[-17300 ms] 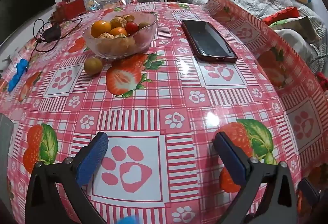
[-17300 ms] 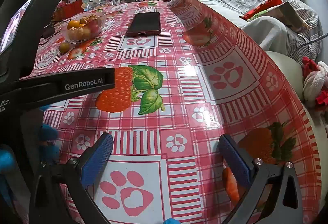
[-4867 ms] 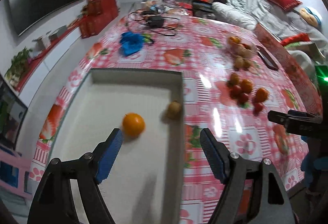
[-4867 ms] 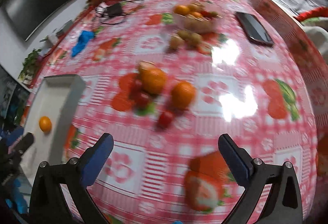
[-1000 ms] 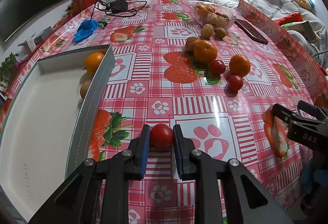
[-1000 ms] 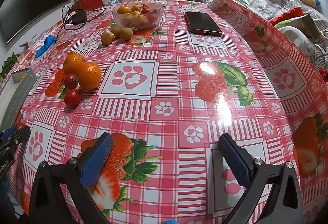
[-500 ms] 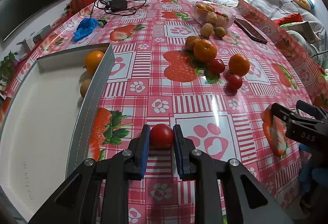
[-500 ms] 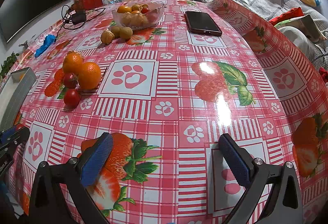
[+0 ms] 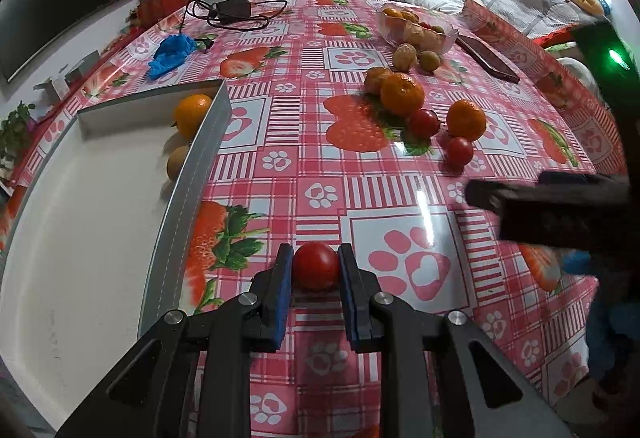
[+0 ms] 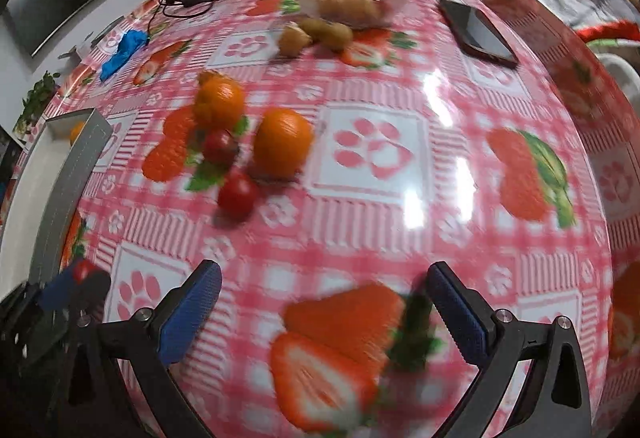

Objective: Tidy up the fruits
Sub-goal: 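Grasp a second red tomato with the right gripper while the left holds its tomato, then carry both red tomatoes into the white tray and open both grippers there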

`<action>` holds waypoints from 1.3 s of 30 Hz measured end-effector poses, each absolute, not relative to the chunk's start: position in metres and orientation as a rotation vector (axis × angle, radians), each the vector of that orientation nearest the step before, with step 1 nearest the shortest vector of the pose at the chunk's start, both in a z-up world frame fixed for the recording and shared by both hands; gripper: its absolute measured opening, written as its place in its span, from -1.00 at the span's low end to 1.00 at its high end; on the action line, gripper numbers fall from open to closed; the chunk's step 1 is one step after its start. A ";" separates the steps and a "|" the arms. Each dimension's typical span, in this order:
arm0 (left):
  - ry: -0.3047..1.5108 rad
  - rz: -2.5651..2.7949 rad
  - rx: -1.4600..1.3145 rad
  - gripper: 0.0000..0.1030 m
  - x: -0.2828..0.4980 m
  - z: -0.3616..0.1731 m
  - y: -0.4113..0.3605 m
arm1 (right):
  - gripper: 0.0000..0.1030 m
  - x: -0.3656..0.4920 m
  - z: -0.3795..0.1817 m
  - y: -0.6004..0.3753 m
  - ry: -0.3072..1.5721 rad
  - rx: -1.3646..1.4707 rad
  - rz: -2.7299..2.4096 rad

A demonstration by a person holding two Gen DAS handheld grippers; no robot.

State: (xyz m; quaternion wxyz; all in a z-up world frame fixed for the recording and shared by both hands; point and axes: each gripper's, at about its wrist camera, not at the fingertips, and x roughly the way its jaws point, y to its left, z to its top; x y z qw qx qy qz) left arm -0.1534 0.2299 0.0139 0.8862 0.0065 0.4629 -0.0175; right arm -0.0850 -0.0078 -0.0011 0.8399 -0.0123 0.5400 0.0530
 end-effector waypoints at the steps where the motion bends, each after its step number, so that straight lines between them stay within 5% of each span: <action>1: 0.962 -0.035 0.013 -0.53 -0.153 0.014 0.230 | 1.00 -0.081 -0.002 -0.004 1.137 -0.027 0.112; 7: 0.965 -0.035 0.008 -0.53 -0.153 0.014 0.230 | 0.67 -0.066 0.000 0.016 1.094 -0.048 0.085; 10: 0.965 -0.035 0.007 -0.52 -0.153 0.014 0.230 | 0.20 -0.064 0.002 0.025 1.077 -0.079 0.089; 12: 0.963 -0.032 0.012 -0.53 -0.153 0.014 0.229 | -0.34 -0.065 0.004 0.028 1.068 -0.083 0.112; 14: 0.963 -0.033 0.013 -0.53 -0.153 0.014 0.230 | -0.56 -0.068 0.005 0.028 1.070 -0.081 0.132; 39: 0.934 -0.089 -0.203 -0.53 -0.171 0.068 0.286 | -0.55 -0.124 0.036 -0.026 1.071 0.154 0.238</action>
